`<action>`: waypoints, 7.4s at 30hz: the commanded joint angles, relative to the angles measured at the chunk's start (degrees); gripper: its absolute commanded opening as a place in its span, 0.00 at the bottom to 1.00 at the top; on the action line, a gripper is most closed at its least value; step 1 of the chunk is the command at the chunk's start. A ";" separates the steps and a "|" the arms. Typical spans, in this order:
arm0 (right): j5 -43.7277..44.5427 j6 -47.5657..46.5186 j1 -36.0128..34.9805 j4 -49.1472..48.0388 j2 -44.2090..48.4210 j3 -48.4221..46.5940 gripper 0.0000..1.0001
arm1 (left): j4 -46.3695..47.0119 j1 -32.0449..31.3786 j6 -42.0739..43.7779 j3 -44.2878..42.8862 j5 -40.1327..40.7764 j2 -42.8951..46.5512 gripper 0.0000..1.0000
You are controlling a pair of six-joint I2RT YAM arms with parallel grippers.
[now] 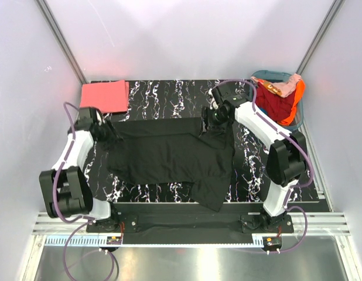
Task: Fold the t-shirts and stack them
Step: Fold the tshirt
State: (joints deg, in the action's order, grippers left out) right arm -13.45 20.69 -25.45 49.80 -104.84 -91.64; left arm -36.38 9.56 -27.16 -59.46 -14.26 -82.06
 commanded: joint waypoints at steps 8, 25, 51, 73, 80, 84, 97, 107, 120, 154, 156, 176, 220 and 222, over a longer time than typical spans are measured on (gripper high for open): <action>-5.18 4.36 -10.75 -6.55 6.92 15.49 0.57 | -4.93 -7.28 -6.41 14.90 12.85 11.92 0.57; -2.37 6.65 -12.95 -7.26 16.95 27.47 0.57 | 0.25 -7.28 -8.35 17.01 17.43 2.35 0.51; -7.55 17.70 -13.83 -2.25 35.12 51.55 0.41 | -1.24 -7.36 -14.33 22.37 15.05 10.87 0.00; 0.44 36.62 -15.94 -20.80 47.45 71.86 0.46 | -1.76 -7.36 -12.13 19.38 16.11 8.15 0.00; 2.55 38.20 -17.26 -25.71 45.51 74.32 0.47 | -1.24 -7.28 -11.95 18.86 16.02 7.09 0.00; 2.55 39.96 -18.23 -30.28 44.46 75.55 0.47 | -0.80 -7.36 -12.22 18.95 15.76 6.56 0.00; 6.50 39.52 -19.11 -15.46 52.44 67.31 0.00 | -2.02 -7.36 -12.04 18.94 16.72 9.02 0.00; 11.43 30.22 -16.65 -1.20 49.39 48.84 0.00 | -4.75 -7.10 -15.38 18.94 19.18 17.11 0.00; 3.17 11.13 3.39 0.73 33.22 28.73 0.00 | -3.79 -6.66 -15.21 14.29 16.73 12.46 0.00; -5.09 11.22 3.92 -2.34 34.44 38.28 0.00 | -0.18 -5.43 -15.12 19.56 18.22 9.64 0.27; -5.44 11.22 3.83 -2.69 34.26 38.37 0.00 | 0.17 -5.43 -15.03 19.47 17.69 9.03 0.17; -2.81 6.73 4.27 4.43 29.34 25.20 0.00 | -14.68 -5.43 -28.92 24.13 27.44 32.14 0.00; -15.11 3.31 5.94 9.79 32.85 35.21 0.00 | -24.44 -3.67 -35.34 21.84 37.73 26.48 0.70; -15.20 3.04 5.94 10.05 32.94 35.12 0.00 | -21.30 -3.76 -33.41 22.89 35.98 30.36 0.56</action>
State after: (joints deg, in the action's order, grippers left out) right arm -26.76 24.58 -19.75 60.12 -72.16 -54.19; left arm -61.10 5.58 -63.02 -37.41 22.06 -57.56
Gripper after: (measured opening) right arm 0.012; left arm 0.610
